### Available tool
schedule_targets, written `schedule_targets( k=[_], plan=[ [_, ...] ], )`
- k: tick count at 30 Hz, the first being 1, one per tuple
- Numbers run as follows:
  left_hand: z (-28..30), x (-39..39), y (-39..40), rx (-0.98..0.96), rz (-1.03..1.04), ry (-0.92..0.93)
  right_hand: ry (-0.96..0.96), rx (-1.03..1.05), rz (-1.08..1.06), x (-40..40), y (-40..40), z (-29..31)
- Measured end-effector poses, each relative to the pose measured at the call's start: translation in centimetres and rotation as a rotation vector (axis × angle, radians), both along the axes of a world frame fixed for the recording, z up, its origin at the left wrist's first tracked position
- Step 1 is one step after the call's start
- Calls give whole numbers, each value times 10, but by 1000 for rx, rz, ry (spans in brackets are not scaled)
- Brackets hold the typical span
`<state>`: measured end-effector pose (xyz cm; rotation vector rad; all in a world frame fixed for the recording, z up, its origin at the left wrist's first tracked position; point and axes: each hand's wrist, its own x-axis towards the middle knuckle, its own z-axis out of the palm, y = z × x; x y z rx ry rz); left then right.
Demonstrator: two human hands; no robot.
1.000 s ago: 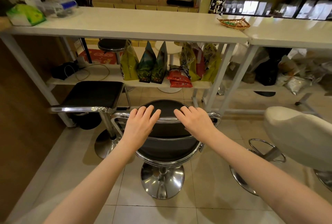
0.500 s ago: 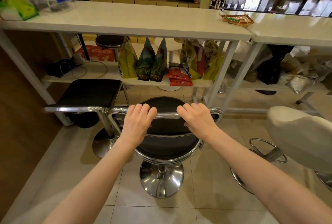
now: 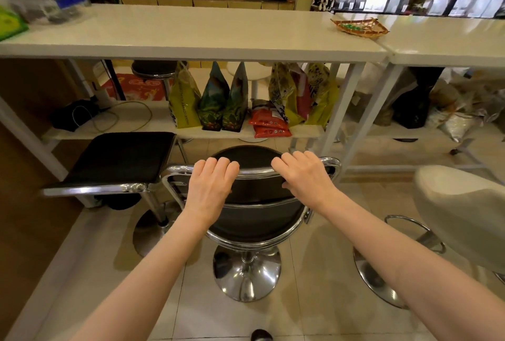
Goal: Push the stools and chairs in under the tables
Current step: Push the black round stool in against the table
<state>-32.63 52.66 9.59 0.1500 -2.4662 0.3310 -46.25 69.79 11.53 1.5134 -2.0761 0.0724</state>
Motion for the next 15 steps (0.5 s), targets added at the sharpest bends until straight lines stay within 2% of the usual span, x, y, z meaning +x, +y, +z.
schedule_targets(
  k=[15],
  plan=[
    [1, -62, -100, 10, 74, -41, 4, -52, 13, -65, -108, -2]
  ],
)
